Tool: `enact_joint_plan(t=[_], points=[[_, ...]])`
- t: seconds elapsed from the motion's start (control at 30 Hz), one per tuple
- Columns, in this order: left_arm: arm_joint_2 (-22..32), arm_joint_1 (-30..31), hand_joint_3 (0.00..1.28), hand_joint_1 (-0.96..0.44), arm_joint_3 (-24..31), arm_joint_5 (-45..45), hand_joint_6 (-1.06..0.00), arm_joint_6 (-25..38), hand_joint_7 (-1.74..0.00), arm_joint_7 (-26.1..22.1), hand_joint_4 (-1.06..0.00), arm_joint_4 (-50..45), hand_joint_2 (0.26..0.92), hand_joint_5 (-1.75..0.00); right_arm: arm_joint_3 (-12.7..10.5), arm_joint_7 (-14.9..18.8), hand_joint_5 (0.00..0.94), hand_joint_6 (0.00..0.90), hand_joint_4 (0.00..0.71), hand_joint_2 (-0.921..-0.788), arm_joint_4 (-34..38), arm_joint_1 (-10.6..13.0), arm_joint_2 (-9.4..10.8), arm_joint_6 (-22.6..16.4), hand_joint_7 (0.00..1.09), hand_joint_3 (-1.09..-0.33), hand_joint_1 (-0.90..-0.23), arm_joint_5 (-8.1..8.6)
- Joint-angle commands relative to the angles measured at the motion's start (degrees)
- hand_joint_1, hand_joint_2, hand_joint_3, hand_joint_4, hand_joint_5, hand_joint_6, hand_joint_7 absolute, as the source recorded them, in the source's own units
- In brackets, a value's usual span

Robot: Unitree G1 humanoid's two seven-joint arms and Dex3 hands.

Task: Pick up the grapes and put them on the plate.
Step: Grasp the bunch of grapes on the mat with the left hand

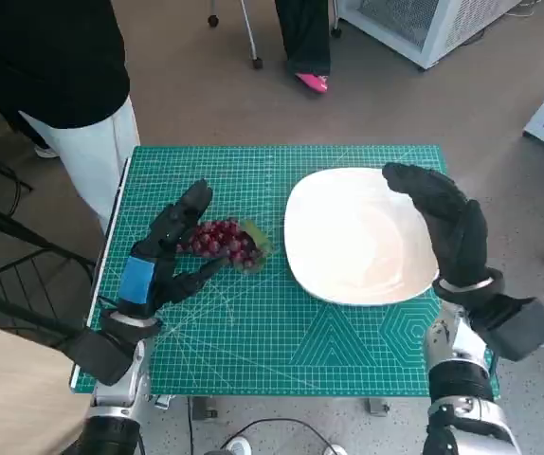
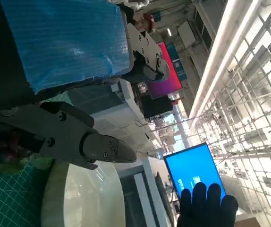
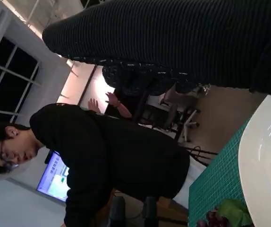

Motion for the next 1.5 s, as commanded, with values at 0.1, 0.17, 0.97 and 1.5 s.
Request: enact_joint_plan(t=[0.1,0.17,0.97,1.5], points=[[0.0,-0.1,0.07,-0.4,0.0,0.2,-0.44,-0.6,0.0,0.2,-0.4,0.1,0.921,0.0,0.1,-0.1,0.0,0.231,0.255,-0.921,0.8,0.4,-0.5,0.4,0.0,-0.55,-0.487,-0.48],[0.0,-0.1,0.07,-0.4,0.0,0.1,-0.44,-0.6,0.0,0.2,-0.4,0.3,0.921,0.0,0.1,-0.1,0.0,0.231,0.255,-0.921,0.8,0.3,-0.5,0.5,0.0,-0.55,-0.487,-0.54],[13.7,1.8,0.01,-0.43,-1.4,23.5,-0.29,24.5,0.0,-0.3,-0.19,-21.2,0.855,0.0,0.5,-0.3,0.0,0.236,0.255,-0.921,0.8,-0.1,-0.7,1.1,0.0,-0.55,-0.484,-0.76],[15.2,-7.4,0.0,-0.32,-12.5,42.9,-0.24,49.8,0.0,-5.2,-0.07,-25.0,0.746,0.0,0.9,0.0,0.001,0.238,0.257,-0.921,0.6,-0.3,-0.7,1.8,0.0,-0.548,-0.488,-0.54]])
